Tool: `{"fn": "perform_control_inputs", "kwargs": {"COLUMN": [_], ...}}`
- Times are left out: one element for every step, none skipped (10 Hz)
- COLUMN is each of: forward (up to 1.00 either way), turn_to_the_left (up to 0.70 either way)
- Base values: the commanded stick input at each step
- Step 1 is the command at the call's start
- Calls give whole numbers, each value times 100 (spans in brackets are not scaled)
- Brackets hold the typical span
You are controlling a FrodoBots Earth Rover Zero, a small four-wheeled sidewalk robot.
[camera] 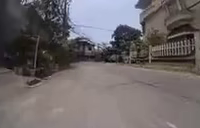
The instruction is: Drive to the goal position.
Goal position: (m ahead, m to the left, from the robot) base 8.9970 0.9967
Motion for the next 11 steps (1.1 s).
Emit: {"fn": "perform_control_inputs", "kwargs": {"forward": [100,100,100,100,100,100,100,100,100,100,100], "turn_to_the_left": [-2,-2,-2,-2,-2,-2,-2,-2,-2,-2,-2]}}
